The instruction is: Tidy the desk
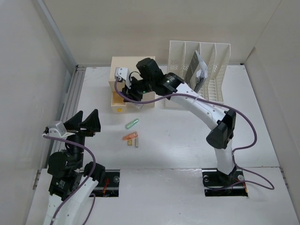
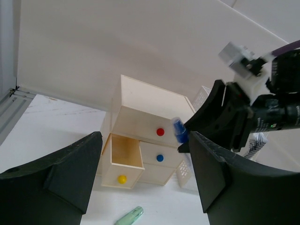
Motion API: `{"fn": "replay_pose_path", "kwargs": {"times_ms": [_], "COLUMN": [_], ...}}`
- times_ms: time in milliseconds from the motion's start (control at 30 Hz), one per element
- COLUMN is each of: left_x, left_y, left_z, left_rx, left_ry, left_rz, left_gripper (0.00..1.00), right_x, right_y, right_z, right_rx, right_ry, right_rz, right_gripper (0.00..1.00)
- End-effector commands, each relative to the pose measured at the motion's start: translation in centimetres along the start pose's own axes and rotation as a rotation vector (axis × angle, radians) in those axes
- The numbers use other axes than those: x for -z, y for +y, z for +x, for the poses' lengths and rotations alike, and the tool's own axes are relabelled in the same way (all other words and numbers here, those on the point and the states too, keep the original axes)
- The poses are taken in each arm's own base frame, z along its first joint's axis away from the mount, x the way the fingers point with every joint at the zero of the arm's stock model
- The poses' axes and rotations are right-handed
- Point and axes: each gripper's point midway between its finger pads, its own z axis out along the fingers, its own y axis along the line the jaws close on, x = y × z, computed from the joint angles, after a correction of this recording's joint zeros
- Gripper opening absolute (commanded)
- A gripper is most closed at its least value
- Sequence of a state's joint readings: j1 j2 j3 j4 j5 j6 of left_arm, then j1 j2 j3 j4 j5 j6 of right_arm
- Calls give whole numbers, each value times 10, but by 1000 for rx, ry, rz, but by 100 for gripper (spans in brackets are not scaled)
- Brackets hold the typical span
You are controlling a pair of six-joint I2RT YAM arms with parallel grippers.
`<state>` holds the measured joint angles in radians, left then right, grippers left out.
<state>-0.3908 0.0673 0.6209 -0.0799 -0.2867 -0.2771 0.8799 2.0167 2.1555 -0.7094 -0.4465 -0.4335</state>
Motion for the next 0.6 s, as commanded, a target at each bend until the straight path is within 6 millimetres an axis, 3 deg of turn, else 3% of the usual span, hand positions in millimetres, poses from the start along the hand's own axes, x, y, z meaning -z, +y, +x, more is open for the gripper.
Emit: {"fn": "replay_pose_path", "kwargs": {"times_ms": [0,233,567], "left_x": [-1,-2,-7], "left_y": [0,3,12], "left_z": [-8,-5,4], "left_rx": [-2,-8,-25], "left_ry": [-37,-24,5], "left_rz": [-3,-19,-70], "left_gripper": [72,72,72], "right_x": [-2,-16,-41], "right_y": [14,-3,-19], "right_z": [-35,-54,-62], "right_rx": [131,225,304], "right_ry": [-113,-218,-291], "right_rz": [-100,-97,-102], "right_gripper": [0,0,0]}}
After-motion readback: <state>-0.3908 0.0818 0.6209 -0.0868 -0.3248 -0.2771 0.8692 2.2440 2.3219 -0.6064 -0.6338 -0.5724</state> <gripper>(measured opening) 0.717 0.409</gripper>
